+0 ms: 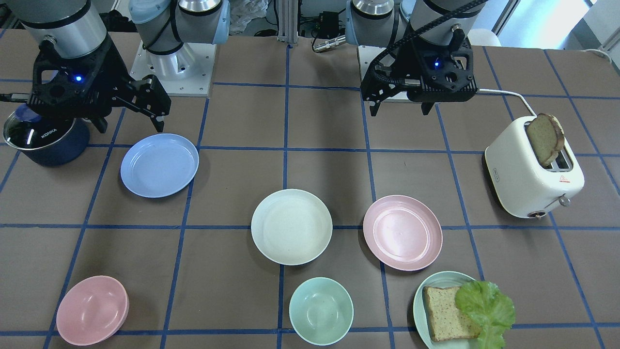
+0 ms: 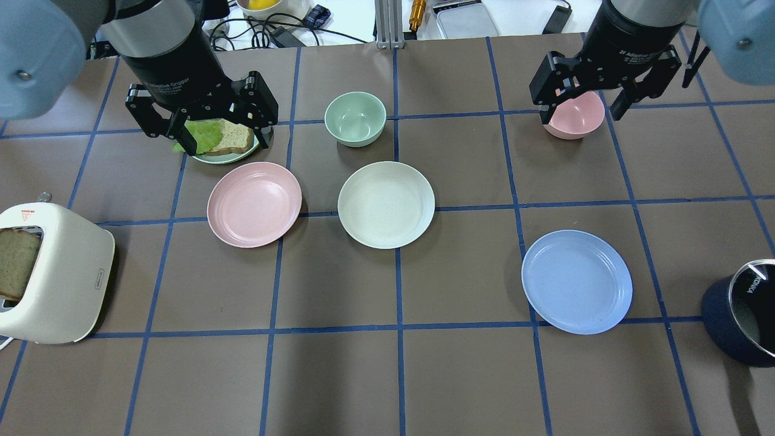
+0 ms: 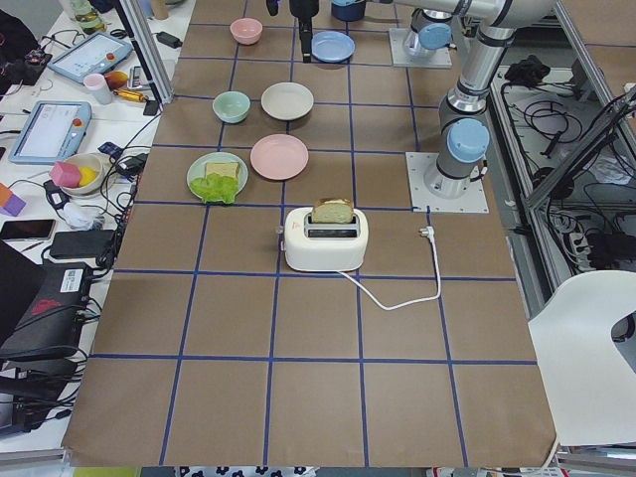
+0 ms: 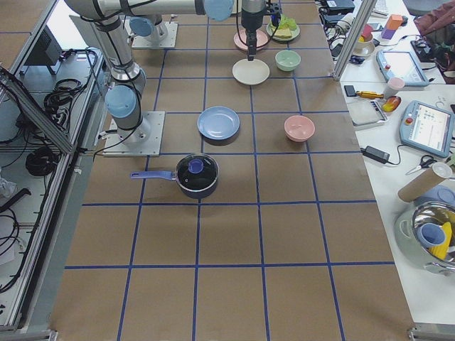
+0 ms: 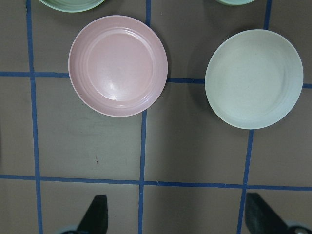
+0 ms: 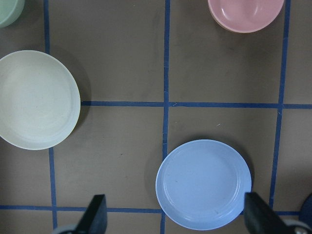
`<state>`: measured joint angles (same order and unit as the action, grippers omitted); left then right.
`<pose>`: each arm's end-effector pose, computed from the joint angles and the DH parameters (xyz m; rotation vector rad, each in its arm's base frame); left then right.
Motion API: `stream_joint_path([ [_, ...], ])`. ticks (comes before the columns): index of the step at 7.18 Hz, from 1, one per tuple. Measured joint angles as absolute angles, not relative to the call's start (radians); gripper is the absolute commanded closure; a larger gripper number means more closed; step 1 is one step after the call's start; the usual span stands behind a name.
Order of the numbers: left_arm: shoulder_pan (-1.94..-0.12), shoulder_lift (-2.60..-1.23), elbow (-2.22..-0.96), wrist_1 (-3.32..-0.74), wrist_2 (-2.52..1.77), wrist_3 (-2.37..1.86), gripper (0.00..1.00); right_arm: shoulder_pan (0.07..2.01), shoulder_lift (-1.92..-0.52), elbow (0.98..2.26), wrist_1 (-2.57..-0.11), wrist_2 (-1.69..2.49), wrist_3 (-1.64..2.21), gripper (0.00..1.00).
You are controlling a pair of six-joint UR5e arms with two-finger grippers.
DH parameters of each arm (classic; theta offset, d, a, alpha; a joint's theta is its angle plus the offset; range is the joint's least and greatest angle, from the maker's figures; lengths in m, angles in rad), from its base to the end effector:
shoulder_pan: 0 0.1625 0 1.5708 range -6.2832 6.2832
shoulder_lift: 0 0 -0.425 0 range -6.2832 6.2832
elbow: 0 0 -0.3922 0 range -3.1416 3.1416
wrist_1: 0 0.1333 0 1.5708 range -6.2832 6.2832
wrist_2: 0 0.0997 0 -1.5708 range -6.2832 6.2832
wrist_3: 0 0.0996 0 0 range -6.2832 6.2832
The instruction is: Stack three plates with pink and blue
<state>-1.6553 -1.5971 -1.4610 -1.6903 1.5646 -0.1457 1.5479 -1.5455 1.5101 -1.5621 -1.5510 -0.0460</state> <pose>-0.1755 -0.4850 0.5169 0.0962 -3.1376 -0.0573 0.1237 -0.5080 0.5044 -0.0365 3.1222 -0.0427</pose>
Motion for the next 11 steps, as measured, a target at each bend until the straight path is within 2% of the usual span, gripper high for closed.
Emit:
stream_joint_path([
  [7, -1.654, -1.591, -1.460, -1.695, 1.565, -0.146, 0.00, 1.533, -1.536, 1.517, -1.565, -1.555, -0.078, 0.00],
  [11, -1.654, -1.586, -1.466, -1.694, 1.564, -0.146, 0.00, 1.420, -1.537, 1.592, -1.564, -1.565, -0.158, 0.00],
])
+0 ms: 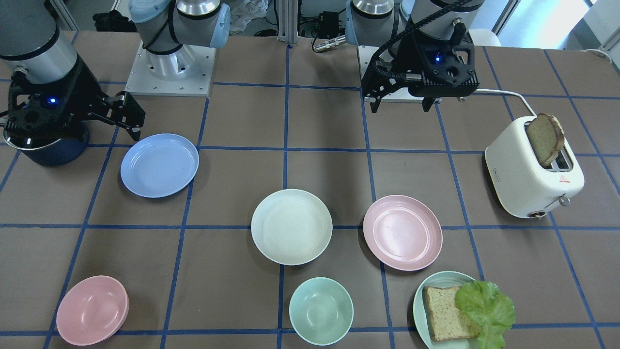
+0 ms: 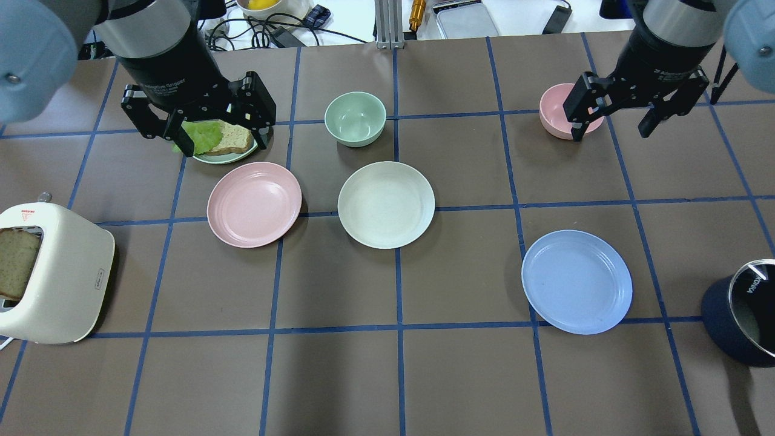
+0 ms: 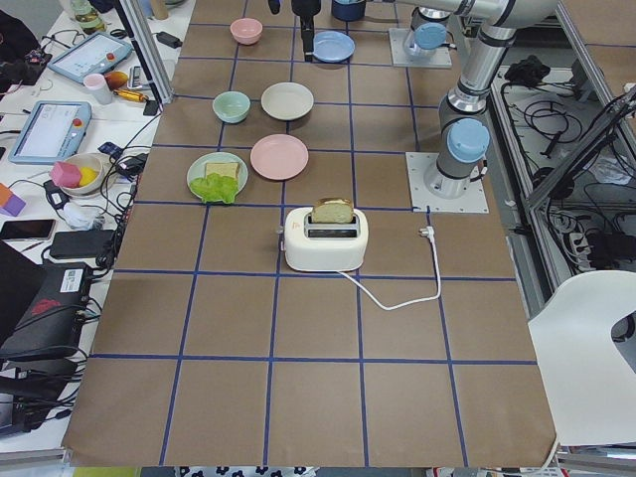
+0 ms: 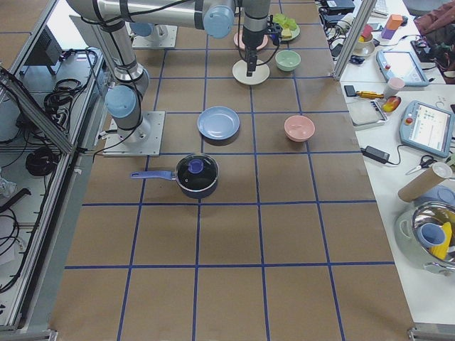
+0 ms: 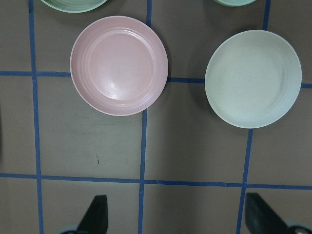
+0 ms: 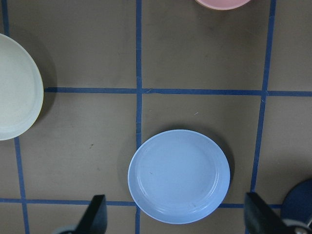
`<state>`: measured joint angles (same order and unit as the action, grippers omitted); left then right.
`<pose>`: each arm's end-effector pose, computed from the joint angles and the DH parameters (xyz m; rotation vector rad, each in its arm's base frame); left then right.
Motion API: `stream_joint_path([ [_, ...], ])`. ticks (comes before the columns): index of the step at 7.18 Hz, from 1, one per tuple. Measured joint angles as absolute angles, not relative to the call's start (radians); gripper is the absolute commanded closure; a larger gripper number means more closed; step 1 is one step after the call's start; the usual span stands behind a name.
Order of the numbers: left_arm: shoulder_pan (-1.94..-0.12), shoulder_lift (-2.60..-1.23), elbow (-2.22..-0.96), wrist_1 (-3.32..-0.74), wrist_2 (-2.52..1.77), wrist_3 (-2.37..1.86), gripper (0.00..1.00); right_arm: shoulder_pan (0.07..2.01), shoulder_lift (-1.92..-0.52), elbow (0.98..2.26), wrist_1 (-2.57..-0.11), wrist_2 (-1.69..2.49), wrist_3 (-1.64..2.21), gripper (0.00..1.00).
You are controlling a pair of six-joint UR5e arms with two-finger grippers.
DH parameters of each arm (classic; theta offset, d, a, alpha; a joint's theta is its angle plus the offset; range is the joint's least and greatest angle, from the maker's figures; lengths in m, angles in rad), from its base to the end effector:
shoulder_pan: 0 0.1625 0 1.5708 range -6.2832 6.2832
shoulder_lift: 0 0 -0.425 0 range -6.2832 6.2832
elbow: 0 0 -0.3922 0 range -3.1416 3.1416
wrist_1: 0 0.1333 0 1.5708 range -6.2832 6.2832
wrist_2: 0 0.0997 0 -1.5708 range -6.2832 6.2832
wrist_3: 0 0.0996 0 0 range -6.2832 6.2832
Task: Stack three plates with pink and blue
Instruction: 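Move the right gripper to the blue plate while the left moves to the pink plate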
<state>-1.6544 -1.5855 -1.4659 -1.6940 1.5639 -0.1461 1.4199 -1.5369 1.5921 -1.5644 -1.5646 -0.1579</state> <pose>-0.1747 -0.4803 0.5199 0.0982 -3.1365 -0.0527 0.0573 -0.5138 0.4601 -0.0106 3.1246 0.0936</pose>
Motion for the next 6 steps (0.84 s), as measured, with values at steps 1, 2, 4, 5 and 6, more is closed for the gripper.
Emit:
stream_joint_path([
  [1, -1.655, -1.586, -1.468, -1.694, 1.564, -0.146, 0.00, 1.365, -1.537, 1.632, -1.571, -1.567, -0.177, 0.00],
  [2, -1.655, -1.589, -1.470, -1.692, 1.565, -0.147, 0.00, 1.305, -1.537, 1.688, -1.600, -1.567, -0.220, 0.00],
  [4, -1.655, -1.591, -1.472, -1.687, 1.567, -0.147, 0.00, 1.218, -1.535, 1.844, -1.750, -1.565, -0.311, 0.00],
  [5, -1.654, -1.593, -1.475, -1.685, 1.564, -0.144, 0.00, 1.180, -1.534, 1.944, -1.869, -1.561, -0.350, 0.00],
  [6, -1.653, -1.612, -1.491, -1.673, 1.558, -0.139, 0.00, 1.150, -1.531, 2.049, -1.991, -1.558, -0.382, 0.00],
])
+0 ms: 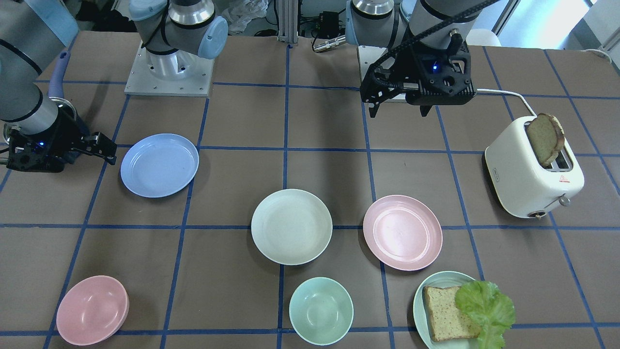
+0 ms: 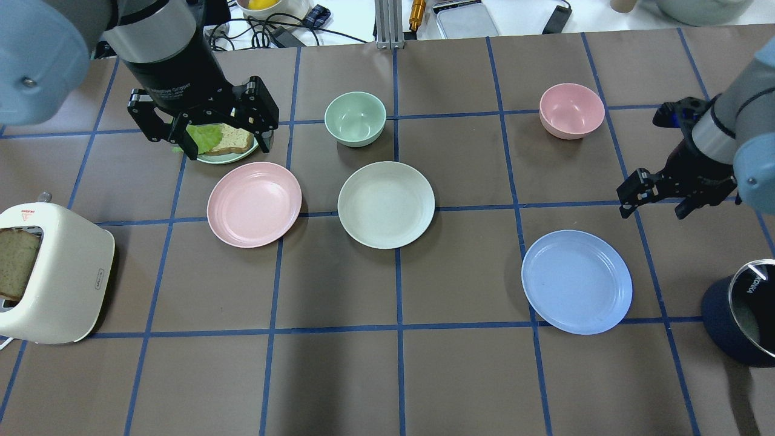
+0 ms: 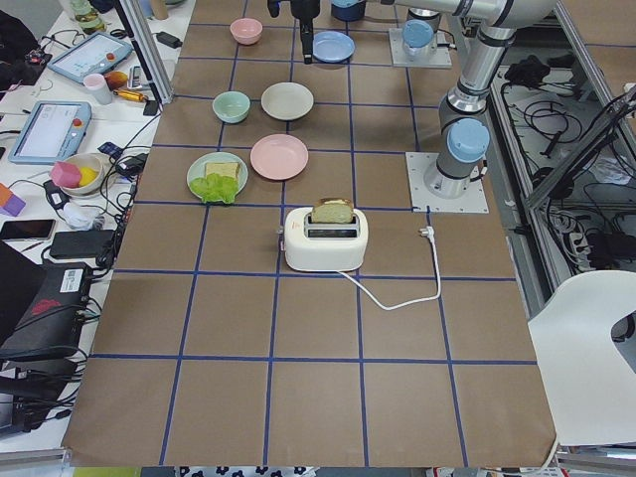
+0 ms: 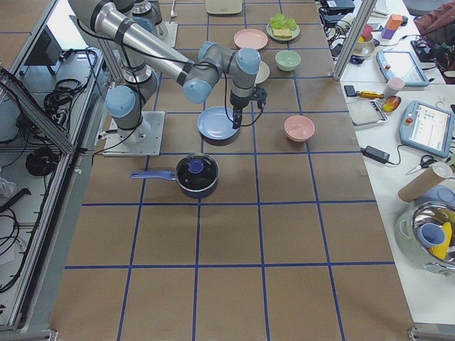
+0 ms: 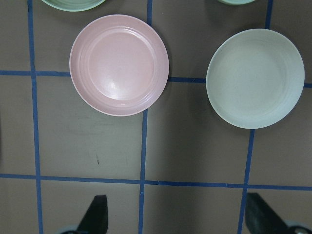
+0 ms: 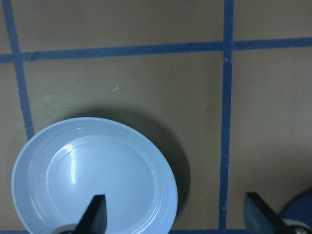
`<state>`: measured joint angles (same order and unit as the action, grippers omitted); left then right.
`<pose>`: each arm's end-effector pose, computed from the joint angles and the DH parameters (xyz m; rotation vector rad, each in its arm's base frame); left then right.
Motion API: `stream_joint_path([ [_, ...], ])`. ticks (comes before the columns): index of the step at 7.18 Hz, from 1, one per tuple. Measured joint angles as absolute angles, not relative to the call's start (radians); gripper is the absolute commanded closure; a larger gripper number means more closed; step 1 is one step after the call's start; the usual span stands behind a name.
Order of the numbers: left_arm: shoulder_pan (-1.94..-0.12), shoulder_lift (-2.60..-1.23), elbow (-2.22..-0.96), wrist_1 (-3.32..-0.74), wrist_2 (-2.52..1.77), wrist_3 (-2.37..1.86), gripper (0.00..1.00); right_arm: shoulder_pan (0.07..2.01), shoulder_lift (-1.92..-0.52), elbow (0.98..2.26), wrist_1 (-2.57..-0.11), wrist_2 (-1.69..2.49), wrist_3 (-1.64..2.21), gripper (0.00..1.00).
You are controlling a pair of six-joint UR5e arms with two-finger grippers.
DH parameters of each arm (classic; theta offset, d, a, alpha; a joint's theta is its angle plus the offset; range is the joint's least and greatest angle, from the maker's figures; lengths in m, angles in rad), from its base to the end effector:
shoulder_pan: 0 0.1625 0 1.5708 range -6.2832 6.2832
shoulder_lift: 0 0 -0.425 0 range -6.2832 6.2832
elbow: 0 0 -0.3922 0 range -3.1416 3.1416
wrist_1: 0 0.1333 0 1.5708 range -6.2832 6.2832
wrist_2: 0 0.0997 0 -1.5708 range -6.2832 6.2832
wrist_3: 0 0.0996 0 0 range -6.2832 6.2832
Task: Stack three plates with pink and blue
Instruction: 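Move the right gripper to the blue plate while the left moves to the pink plate, then grasp the pink plate rim with the left gripper while the right grasps the blue plate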
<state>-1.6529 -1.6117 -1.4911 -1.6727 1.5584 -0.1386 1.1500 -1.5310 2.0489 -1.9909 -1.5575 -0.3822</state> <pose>-0.1753 -0.4898 0.4967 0.0892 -3.1334 -0.1005 -0.0598 -0.4632 0.2842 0.0606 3.0878 0.1311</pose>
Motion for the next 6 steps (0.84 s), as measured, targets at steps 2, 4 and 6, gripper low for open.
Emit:
stream_joint_path([
  [2, -1.652, -1.681, -1.575, -1.587, 1.563, -0.129, 0.00, 1.128, -1.510, 2.216, -2.198, -1.556, -0.416, 0.00],
  [4, -1.652, -1.778, -1.672, -1.424, 1.567, -0.128, 0.00, 1.122, -1.500, 2.283, -2.266, -1.552, -0.428, 0.00],
  [6, -1.653, -1.876, -1.802, -1.146, 1.592, -0.115, 0.15, 1.119, -1.496, 2.300, -2.275, -1.551, -0.429, 0.00],
])
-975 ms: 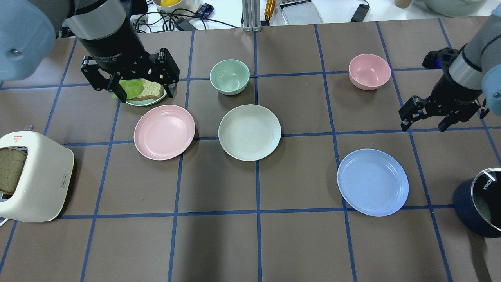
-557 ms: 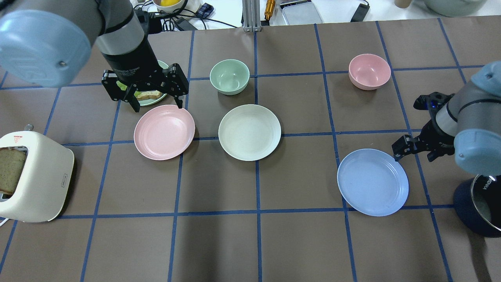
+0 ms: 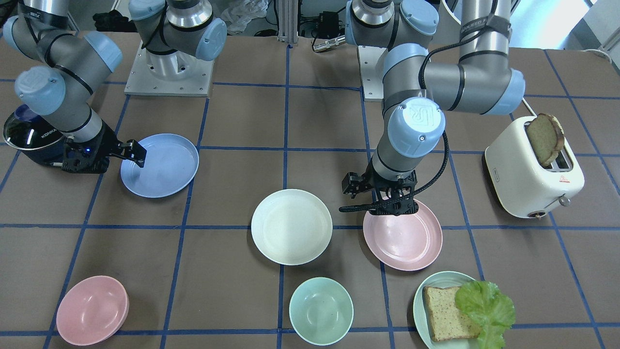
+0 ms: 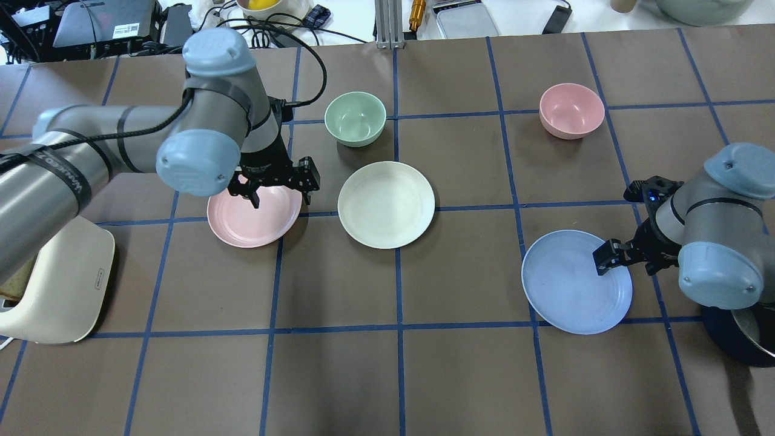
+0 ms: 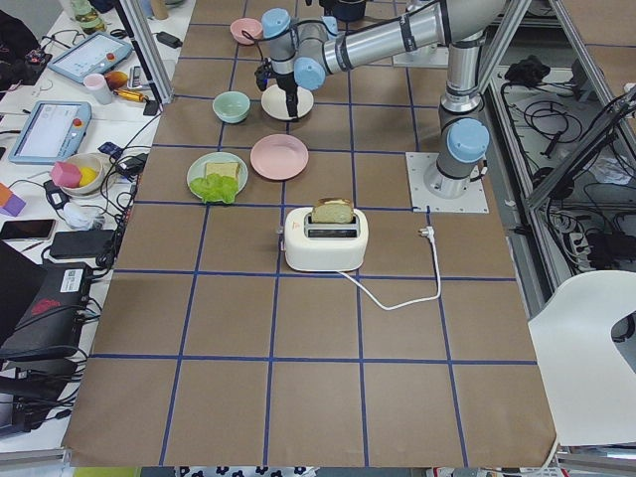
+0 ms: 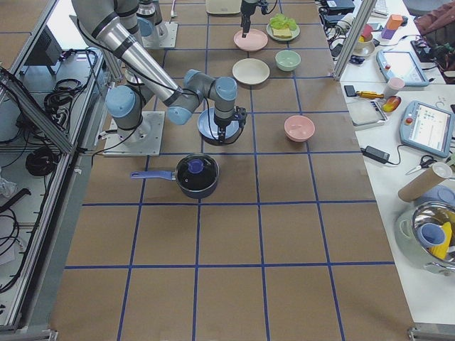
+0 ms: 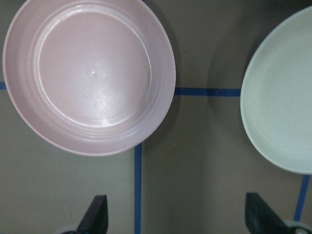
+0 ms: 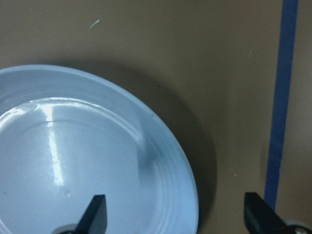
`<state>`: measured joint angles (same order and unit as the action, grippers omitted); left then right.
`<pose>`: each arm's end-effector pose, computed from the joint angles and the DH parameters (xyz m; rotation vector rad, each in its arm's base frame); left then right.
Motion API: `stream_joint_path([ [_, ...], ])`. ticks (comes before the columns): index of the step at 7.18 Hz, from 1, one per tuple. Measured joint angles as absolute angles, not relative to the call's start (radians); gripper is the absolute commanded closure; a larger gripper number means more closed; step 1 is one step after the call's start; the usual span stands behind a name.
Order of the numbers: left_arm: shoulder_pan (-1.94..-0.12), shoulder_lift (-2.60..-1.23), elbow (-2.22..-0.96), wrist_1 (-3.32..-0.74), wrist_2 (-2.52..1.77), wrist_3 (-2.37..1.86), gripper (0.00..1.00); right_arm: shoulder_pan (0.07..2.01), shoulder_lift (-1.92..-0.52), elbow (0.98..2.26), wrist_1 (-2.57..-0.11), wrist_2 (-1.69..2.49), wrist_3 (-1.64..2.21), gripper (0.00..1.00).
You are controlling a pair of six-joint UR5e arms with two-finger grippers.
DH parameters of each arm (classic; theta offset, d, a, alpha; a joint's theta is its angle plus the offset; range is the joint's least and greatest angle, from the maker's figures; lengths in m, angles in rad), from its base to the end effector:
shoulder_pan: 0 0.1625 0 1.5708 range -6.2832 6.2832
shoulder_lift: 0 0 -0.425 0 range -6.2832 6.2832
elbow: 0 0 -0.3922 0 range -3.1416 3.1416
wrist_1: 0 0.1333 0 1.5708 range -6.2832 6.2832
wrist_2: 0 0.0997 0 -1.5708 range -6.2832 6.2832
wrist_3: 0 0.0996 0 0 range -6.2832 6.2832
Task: Stack three plates with pink and blue
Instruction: 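Grasp the pink plate rim with the left gripper while the right grasps the blue plate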
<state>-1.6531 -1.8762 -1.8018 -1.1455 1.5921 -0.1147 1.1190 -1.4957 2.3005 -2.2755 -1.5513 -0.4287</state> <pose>-0.1762 -0.5403 0.2574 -0.0485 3.1045 0.1686 -0.0499 -0.4126 0.1946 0.0371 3.0785 0.1267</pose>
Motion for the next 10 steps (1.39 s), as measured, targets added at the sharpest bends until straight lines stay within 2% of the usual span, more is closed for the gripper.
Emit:
stream_joint_path([
  [1, -1.653, -1.919, -1.852, -1.021, 1.615, -0.098, 0.41, 1.114, -1.491, 2.303, -2.276, -1.550, -0.428, 0.00],
  [2, -1.655, -1.958, -1.880, -0.927, 1.629, -0.086, 0.62, 1.109, -1.481, 2.303, -2.277, -1.545, -0.426, 0.00],
  [3, -1.659, -1.985, -1.891, -0.875, 1.636, -0.082, 0.88, 1.106, -1.467, 2.301, -2.278, -1.537, -0.425, 0.12],
  [4, -1.663, -1.998, -1.895, -0.851, 1.638, -0.083, 1.00, 1.104, -1.462, 2.297, -2.278, -1.528, -0.426, 0.54],
  [6, -1.676, -1.998, -1.895, -0.822, 1.636, -0.104, 1.00, 1.096, -1.457, 2.295, -2.278, -1.505, -0.430, 0.91],
  [7, -1.688, -1.992, -1.895, -0.805, 1.634, -0.118, 1.00, 1.093, -1.457, 2.294, -2.278, -1.501, -0.434, 1.00],
  [10, -1.769, -1.948, -1.848, -0.799, 1.644, -0.156, 1.00, 1.091, -1.461, 2.291, -2.276, -1.497, -0.448, 1.00],
])
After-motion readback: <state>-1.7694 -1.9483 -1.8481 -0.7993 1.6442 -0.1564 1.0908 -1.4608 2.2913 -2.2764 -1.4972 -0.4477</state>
